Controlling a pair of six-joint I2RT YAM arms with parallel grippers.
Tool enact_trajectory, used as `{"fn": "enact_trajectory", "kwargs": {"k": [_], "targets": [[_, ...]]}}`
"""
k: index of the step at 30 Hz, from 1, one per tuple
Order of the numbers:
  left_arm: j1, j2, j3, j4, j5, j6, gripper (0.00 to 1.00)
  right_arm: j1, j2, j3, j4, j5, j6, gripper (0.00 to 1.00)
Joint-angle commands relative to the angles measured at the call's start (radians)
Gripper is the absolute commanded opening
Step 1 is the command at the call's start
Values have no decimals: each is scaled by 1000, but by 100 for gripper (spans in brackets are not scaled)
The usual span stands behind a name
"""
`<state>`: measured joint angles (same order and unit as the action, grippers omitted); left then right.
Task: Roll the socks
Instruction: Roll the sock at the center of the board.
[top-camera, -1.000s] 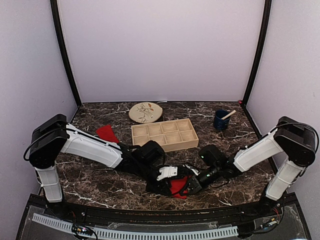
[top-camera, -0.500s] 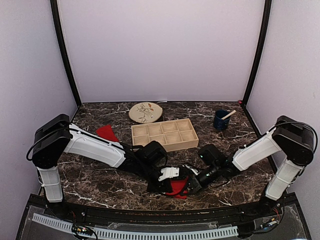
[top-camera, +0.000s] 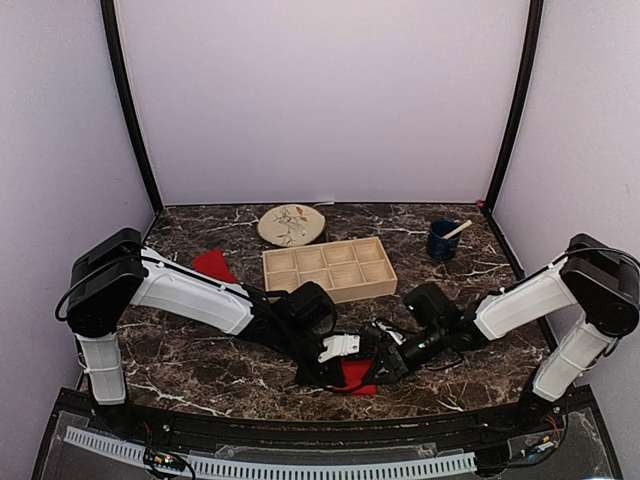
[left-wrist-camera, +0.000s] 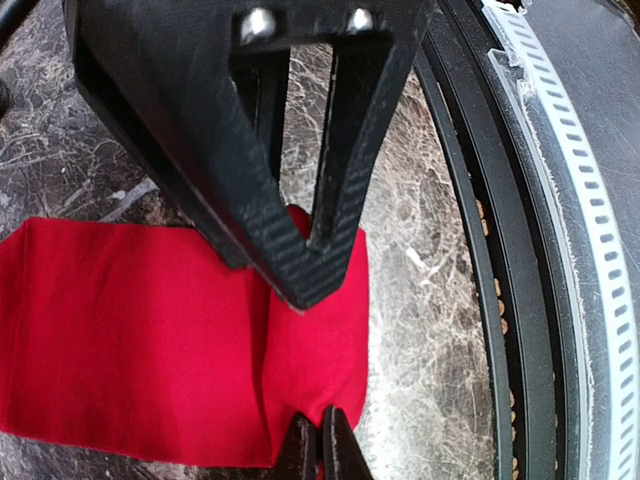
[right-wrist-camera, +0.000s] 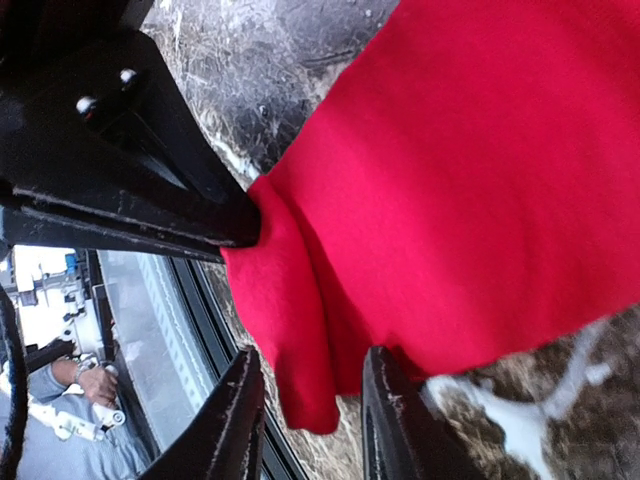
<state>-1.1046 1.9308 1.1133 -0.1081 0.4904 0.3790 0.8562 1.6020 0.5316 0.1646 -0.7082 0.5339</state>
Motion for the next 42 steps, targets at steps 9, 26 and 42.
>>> {"fn": "enact_trajectory", "kwargs": {"k": [9,26,42], "targets": [[34,29,26,-94,82,-60,0,-9,-151,-44,-78,177,-30,38],[103,50,48,-118,193,-101,0,49,-253,-42,-166,499,-135,37],[135,90,77,-148,284,-110,0,218,-254,-8,-184,742,-215,37]]}}
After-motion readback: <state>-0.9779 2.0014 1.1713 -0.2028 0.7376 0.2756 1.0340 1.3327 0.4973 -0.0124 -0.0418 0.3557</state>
